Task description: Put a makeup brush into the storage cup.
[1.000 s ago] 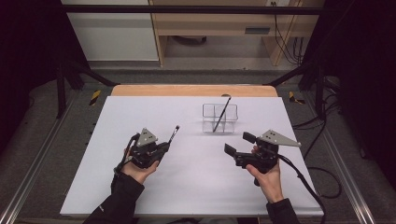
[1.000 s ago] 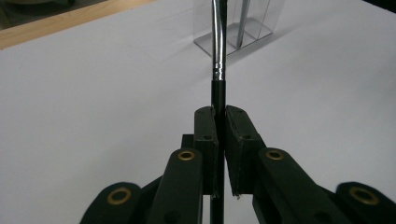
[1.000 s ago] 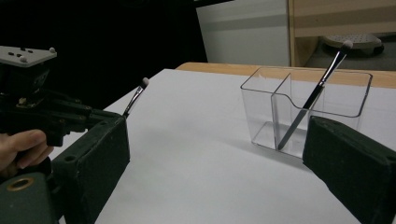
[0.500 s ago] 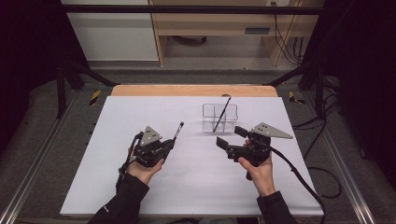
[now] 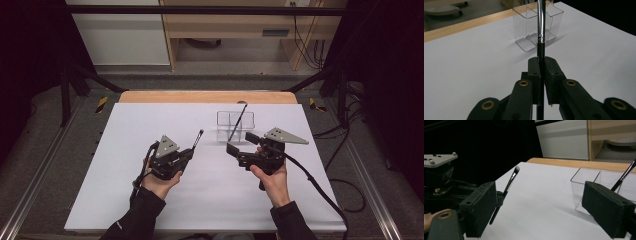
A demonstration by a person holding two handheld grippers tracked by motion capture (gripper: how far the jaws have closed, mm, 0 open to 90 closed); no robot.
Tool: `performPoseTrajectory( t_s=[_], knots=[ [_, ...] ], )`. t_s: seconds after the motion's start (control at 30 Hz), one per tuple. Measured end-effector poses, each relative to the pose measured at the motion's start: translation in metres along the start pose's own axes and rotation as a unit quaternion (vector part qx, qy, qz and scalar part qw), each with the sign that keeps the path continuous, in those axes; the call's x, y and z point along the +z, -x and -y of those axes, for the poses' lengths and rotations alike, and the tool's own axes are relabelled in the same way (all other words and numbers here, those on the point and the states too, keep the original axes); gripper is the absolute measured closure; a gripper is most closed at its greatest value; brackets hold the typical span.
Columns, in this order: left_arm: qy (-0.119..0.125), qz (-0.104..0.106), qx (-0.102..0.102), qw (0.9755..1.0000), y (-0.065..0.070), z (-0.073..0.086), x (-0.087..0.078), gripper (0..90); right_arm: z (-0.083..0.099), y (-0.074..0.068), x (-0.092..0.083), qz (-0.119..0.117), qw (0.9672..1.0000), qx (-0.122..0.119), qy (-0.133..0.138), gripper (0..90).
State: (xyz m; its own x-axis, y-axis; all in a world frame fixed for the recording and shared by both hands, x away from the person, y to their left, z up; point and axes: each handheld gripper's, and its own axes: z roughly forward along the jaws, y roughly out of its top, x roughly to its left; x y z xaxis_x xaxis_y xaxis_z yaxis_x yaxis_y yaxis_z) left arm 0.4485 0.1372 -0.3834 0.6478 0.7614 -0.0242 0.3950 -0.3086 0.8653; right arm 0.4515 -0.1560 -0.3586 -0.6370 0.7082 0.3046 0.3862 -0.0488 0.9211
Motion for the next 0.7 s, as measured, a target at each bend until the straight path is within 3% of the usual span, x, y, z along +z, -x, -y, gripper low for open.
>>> performPoseTrajectory(
  t_s=[0.3,0.7],
  knots=[
    [0.002,-0.003,0.004,1.0000,0.011,-0.001,0.004,83.7,0.002,-0.001,0.003,-0.010,0.9999,0.009,-0.001,17.5],
    [0.006,0.009,0.012,0.9999,0.032,-0.006,0.012,83.7,0.006,-0.001,0.010,-0.026,0.9992,0.027,-0.014,24.7]
  ],
)
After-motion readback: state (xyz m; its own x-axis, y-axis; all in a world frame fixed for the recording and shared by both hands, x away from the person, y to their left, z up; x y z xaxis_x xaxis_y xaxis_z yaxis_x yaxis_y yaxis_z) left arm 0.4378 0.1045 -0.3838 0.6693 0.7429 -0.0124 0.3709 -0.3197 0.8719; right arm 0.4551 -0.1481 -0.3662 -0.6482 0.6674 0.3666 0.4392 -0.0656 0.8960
